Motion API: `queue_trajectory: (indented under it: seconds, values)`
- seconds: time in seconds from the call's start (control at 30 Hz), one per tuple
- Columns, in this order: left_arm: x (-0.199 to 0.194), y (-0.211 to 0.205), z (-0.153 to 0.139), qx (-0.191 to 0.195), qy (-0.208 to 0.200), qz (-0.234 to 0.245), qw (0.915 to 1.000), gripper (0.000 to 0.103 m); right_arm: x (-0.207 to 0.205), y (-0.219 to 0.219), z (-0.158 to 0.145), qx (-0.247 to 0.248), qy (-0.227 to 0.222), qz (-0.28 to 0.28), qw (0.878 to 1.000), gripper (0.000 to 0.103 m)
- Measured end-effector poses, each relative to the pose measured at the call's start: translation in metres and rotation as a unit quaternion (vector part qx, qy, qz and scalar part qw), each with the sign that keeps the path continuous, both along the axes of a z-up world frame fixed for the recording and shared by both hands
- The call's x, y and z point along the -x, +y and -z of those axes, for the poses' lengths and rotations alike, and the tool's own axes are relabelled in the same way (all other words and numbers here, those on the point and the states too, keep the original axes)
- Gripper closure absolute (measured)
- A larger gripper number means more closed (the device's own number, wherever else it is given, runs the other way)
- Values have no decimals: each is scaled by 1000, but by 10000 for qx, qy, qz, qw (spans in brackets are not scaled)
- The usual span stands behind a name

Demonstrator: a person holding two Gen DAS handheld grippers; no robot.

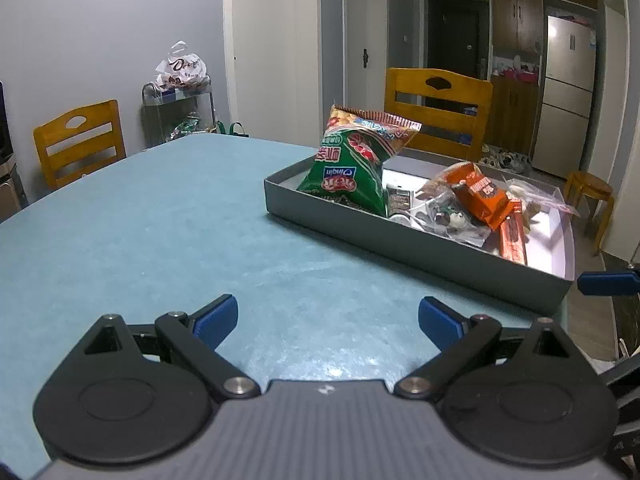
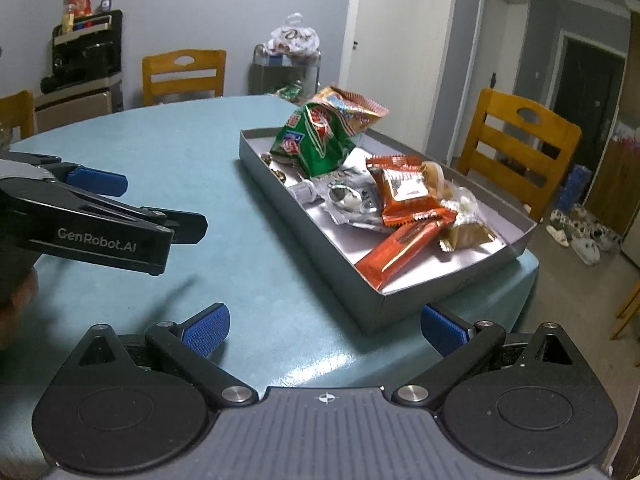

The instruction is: Organize snacks

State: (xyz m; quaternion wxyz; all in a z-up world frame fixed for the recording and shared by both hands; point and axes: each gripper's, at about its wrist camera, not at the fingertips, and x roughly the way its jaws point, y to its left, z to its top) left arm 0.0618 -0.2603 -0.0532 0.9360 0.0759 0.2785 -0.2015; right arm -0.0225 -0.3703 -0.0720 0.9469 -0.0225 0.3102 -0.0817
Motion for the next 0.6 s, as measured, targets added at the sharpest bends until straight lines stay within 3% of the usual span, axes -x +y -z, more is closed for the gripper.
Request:
queue_trajectory:
  seconds: [0.6]
  values:
    - [-2,-2,5,-73,91,59,9999,5,-6,-10,8,-252,126,76,9996,0]
